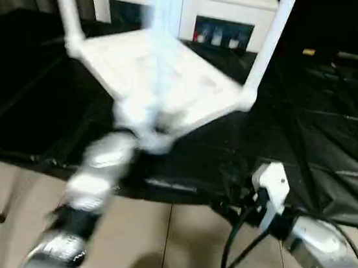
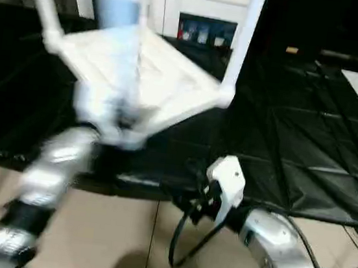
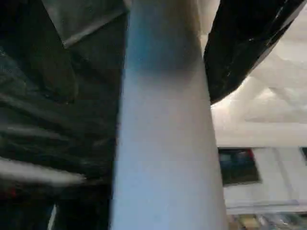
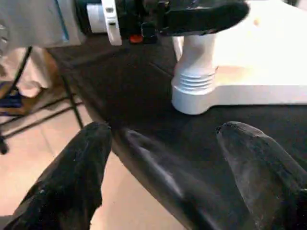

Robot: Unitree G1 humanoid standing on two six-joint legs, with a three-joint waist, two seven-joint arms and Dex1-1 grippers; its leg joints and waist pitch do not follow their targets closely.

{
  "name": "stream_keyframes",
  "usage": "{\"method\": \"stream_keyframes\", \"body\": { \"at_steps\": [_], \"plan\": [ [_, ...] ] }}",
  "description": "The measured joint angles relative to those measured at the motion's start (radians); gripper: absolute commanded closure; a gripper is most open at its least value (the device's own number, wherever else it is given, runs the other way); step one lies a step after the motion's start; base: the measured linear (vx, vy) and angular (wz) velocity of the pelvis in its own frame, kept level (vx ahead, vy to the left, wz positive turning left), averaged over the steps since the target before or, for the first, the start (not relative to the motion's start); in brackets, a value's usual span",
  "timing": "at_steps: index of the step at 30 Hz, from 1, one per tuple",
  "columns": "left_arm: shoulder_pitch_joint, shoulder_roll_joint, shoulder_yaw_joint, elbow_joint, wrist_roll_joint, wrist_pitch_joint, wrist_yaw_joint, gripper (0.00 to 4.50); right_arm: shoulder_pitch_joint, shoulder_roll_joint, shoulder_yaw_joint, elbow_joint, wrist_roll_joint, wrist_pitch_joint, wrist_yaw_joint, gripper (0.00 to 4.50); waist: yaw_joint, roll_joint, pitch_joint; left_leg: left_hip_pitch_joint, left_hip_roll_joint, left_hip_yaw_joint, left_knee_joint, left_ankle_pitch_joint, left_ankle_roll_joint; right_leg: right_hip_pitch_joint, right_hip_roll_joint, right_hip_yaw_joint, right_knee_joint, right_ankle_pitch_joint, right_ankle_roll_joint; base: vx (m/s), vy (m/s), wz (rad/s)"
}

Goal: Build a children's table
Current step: Rotate table base

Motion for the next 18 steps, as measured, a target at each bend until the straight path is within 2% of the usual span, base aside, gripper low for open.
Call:
{"method": "stream_keyframes", "body": {
  "at_steps": [2, 4, 7, 11, 14, 18],
  "plan": [
    [-0.077, -0.025, -0.005, 0.094, 0.025, -0.045, 0.025, 0.14, 0.002, 0.007, 0.008, 0.001, -0.007, 0.000, -0.018, 0.62, -0.002, 0.001, -0.001, -0.001, 0.000, 0.000, 0.000, 0.002, 0.003, -0.001, 0.000, 0.000, -0.002, 0.002, 0.001, 0.000, 0.000, 0.00],
    [-0.198, -0.074, 0.002, 0.273, 0.044, -0.102, 0.087, 0.14, 0.004, 0.026, 0.009, 0.006, -0.036, 0.000, -0.058, 0.62, -0.001, 0.001, -0.001, -0.003, 0.000, 0.000, -0.001, 0.003, 0.005, -0.001, 0.000, 0.000, -0.004, 0.002, 0.002, 0.000, 0.000, 0.00],
    [-0.280, -0.105, 0.011, 0.420, 0.049, -0.167, 0.152, 0.14, 0.004, 0.061, 0.015, 0.007, -0.058, -0.006, -0.104, 0.62, -0.002, 0.004, -0.001, -0.003, 0.000, 0.000, -0.001, 0.004, 0.006, -0.001, 0.000, 0.000, -0.006, 0.002, 0.002, 0.000, 0.000, 0.00],
    [-0.293, -0.126, 0.041, 0.483, 0.035, -0.229, 0.155, 0.14, 0.005, 0.075, 0.018, 0.007, -0.073, -0.010, -0.135, 0.62, -0.002, 0.006, -0.001, -0.003, 0.000, 0.001, -0.001, 0.004, 0.006, -0.001, 0.000, 0.000, -0.006, 0.002, 0.001, 0.000, 0.000, 0.00],
    [-0.293, -0.134, 0.074, 0.484, -0.008, -0.263, 0.082, 0.14, 0.016, 0.079, 0.019, 0.003, -0.073, -0.010, -0.145, 0.62, -0.001, 0.007, -0.001, -0.002, 0.000, 0.001, -0.001, 0.004, 0.006, -0.001, 0.000, 0.000, -0.006, 0.002, 0.001, 0.000, 0.000, 0.00],
    [-0.232, -0.126, 0.112, 0.413, -0.096, -0.306, -0.060, 0.14, 0.025, 0.103, 0.019, 0.002, -0.073, -0.014, -0.162, 0.62, -0.001, 0.007, -0.001, -0.002, 0.000, 0.001, -0.002, 0.004, 0.006, -0.001, 0.000, 0.000, -0.006, 0.002, 0.001, 0.000, 0.000, 0.00]
  ]
}}
